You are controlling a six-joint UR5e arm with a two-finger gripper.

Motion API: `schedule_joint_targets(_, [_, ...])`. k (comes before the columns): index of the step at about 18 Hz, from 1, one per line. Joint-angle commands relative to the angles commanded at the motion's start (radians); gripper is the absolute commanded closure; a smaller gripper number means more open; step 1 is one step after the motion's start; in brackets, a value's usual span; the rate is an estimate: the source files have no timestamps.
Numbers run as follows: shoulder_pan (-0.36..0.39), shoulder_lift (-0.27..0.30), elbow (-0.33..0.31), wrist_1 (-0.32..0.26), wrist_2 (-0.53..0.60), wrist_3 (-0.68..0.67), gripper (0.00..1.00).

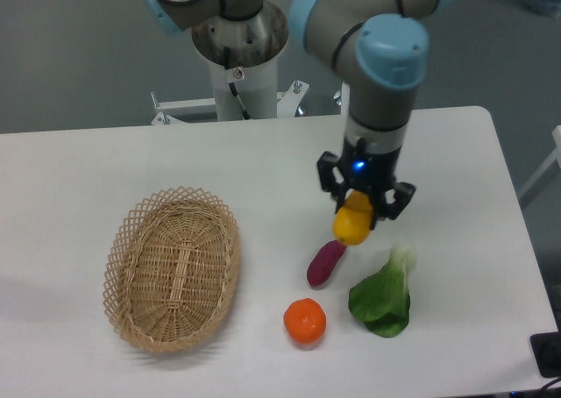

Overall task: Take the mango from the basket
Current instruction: 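Lift the mango out of the basket and carry it up beside the sweet potato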

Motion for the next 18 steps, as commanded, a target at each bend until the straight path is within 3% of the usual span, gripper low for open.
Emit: schedule_joint_targets(18, [0.022,-0.002,0.009,0.002,-0.002,0.008,0.4])
